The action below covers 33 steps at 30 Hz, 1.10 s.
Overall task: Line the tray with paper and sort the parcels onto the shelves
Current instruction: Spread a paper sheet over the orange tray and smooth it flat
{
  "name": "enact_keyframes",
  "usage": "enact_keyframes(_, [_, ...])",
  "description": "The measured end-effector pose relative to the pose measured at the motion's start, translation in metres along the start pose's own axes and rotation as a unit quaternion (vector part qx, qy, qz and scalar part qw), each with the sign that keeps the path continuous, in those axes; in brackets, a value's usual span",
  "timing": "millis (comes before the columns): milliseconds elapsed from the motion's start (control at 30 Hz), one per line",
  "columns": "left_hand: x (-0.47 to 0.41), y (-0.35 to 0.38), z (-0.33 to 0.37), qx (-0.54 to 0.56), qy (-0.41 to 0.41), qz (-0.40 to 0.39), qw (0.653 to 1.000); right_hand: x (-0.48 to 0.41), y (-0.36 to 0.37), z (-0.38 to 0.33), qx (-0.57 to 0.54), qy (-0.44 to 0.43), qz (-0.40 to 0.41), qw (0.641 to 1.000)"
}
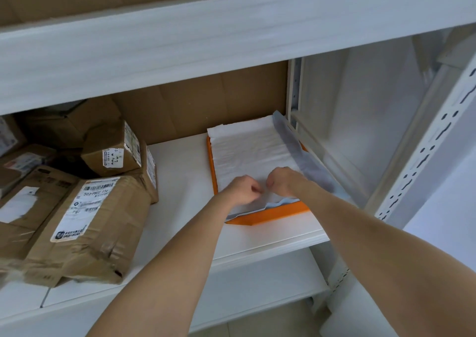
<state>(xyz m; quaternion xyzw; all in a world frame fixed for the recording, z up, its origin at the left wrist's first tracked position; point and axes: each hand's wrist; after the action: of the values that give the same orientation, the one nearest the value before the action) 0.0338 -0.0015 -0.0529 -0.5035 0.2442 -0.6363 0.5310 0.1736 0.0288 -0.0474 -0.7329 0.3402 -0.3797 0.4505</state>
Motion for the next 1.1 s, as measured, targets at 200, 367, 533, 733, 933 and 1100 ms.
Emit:
enact_keyframes(200, [0.016, 0.008, -0.005, -0.015, -0.019, -0.101, 0.995, 0.017, 0.008, 0.009, 0.012, -0.006, -0.091, 0.996])
enact_keyframes(367, [0.024, -0.001, -0.010, -0.049, -0.015, -0.134, 0.990, 0.024, 0.006, 0.011, -0.012, 0.002, -0.079, 0.997])
enact_keyframes(533, [0.030, 0.003, -0.005, -0.110, 0.013, -0.109, 0.988, 0.030, 0.004, 0.008, -0.061, -0.002, -0.092, 0.994])
enact_keyframes(733, [0.034, 0.000, -0.003, -0.137, 0.017, -0.114, 0.984, 0.035, 0.005, 0.005, -0.067, -0.009, -0.102, 0.993])
enact_keyframes(933, [0.036, 0.003, -0.003, -0.143, 0.032, -0.104, 0.984, 0.036, 0.006, 0.005, -0.060, -0.010, -0.105, 0.993])
enact_keyframes(1100, [0.033, 0.003, -0.007, -0.123, 0.031, -0.113, 0.985, 0.036, 0.006, 0.004, -0.063, -0.006, -0.100, 0.993])
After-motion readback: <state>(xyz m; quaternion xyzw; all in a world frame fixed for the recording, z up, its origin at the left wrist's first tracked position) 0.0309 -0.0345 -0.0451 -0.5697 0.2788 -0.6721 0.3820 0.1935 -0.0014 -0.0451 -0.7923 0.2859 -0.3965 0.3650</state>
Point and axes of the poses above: each hand's wrist, its own x-axis away from the middle knuckle, its own y-axis out of the palm, z = x × y, and after that the axes turned 14 degrees about -y, right-handed
